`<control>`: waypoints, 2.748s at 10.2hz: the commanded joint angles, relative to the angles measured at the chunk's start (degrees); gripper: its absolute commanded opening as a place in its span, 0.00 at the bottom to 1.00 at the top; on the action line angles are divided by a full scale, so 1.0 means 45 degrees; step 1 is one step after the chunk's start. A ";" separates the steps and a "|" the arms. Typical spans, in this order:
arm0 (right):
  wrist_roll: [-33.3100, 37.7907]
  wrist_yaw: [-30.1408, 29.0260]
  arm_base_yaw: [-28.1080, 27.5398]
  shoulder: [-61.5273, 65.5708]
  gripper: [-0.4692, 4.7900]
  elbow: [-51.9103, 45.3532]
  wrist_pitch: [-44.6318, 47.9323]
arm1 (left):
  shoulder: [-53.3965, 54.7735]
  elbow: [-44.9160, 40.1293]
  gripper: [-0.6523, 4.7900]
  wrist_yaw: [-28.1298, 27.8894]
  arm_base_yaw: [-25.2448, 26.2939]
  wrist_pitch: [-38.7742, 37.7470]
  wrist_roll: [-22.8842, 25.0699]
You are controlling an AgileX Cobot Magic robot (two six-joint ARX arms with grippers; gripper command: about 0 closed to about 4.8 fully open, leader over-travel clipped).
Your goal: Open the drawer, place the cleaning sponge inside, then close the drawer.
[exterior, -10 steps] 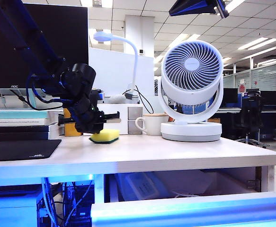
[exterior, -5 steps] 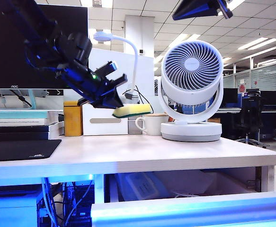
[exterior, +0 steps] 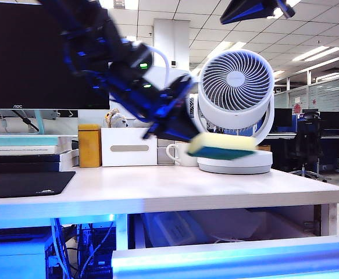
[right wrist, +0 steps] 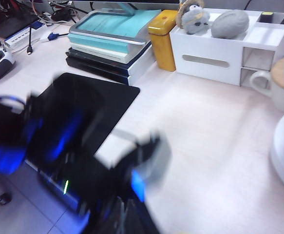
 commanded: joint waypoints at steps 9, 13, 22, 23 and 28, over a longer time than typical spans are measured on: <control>-0.4090 0.1773 -0.0670 -0.2336 0.09 0.0092 -0.7854 | 0.1428 -0.0010 0.17 -0.2798 -0.2375 -0.0816 0.1311; -0.4090 0.1783 -0.0670 -0.2336 0.09 0.0092 -0.7878 | 0.1258 0.0044 0.87 -0.3065 -0.2370 -0.0559 0.0957; -0.2880 0.2016 -0.0665 -0.2346 0.09 0.0087 -0.7859 | -0.2963 0.0078 0.11 -0.3735 -0.2341 -0.0583 0.0112; -0.2880 0.2011 -0.0665 -0.2336 0.09 0.0087 -0.7834 | -0.3827 0.0078 0.11 -0.3886 -0.2336 -0.0588 0.0039; -0.1729 0.1559 -0.0622 -0.2322 0.09 -0.1423 -0.5935 | -0.9500 0.0078 0.11 -0.6528 -0.2263 -0.3347 -0.0151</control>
